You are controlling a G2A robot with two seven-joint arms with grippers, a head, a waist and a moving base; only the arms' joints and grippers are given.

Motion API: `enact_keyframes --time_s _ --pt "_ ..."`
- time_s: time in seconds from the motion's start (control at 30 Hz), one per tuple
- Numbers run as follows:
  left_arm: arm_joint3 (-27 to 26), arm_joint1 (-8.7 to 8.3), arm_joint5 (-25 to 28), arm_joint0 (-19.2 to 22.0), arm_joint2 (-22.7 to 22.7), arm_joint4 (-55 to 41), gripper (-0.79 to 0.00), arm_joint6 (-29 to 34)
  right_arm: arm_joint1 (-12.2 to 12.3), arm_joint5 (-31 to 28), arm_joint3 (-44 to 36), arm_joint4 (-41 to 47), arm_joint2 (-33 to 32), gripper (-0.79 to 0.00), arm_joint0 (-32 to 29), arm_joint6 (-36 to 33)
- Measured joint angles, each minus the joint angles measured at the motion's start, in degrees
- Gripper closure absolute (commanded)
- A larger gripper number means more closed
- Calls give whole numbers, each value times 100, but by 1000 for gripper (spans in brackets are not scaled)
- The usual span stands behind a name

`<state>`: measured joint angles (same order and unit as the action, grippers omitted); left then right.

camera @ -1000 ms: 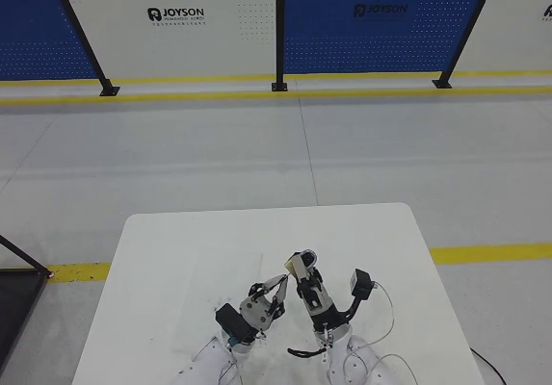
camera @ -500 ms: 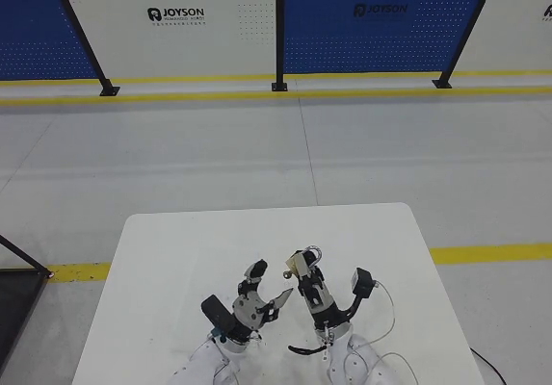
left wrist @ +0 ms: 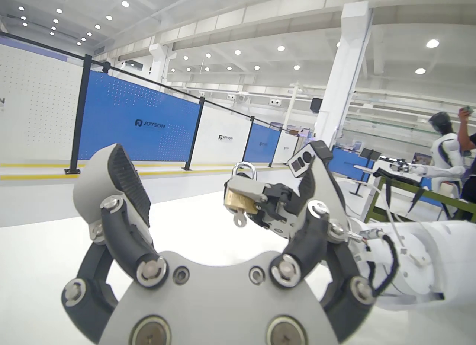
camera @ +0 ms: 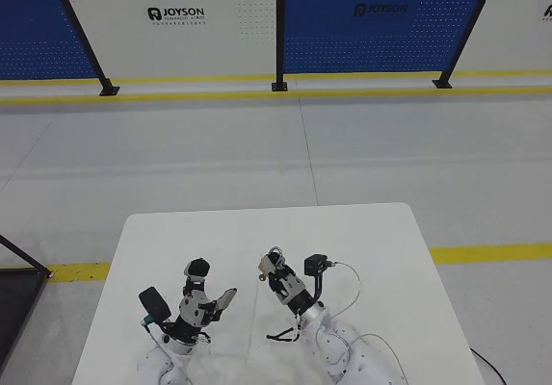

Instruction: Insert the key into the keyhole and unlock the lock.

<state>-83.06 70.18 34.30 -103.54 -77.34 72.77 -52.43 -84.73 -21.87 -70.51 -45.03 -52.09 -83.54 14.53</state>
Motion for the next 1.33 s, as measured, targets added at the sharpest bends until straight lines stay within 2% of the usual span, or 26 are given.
enact_keyframes --time_s 0.1,0.2,0.4,0.43,0.47,0.5,0.53,0.7,0.9,1.1,1.33 --pt "-333 -115 185 -375 -631 -254 -785 446 -126 562 328 -109 404 0 292 -580" --pt "-499 -164 123 -580 -982 -328 -785 634 -220 759 555 -172 735 0 461 -1044" --pt "-438 -180 112 -610 -1147 -508 -785 712 -345 943 736 -280 1218 0 660 -2011" --pt "-400 -177 98 -590 -1126 -502 -785 721 -352 981 740 -294 1241 -80 678 -2073" --pt "-374 -175 88 -579 -1111 -494 -785 730 -358 1032 743 -325 1260 -274 696 -2121" --pt "-365 -174 84 -575 -1104 -491 -785 734 -363 1097 745 -374 1277 -628 712 -2144" --pt "-363 -174 83 -574 -1103 -489 -785 735 -368 1192 742 -446 1294 -785 720 -2140" --pt "-368 -175 84 -577 -1105 -490 -785 734 -332 1290 654 -617 1240 -785 684 -2064" --pt "-368 -175 84 -577 -1105 -490 -785 734 -119 1258 46 -1272 965 -785 365 -1784" --pt "-368 -175 84 -577 -1105 -490 -785 734 272 1188 -1235 -2357 268 -785 -353 -1493" --pt "-367 -175 84 -577 -1105 -490 -785 734 737 653 -2950 -3389 -968 -785 -1598 -1027"
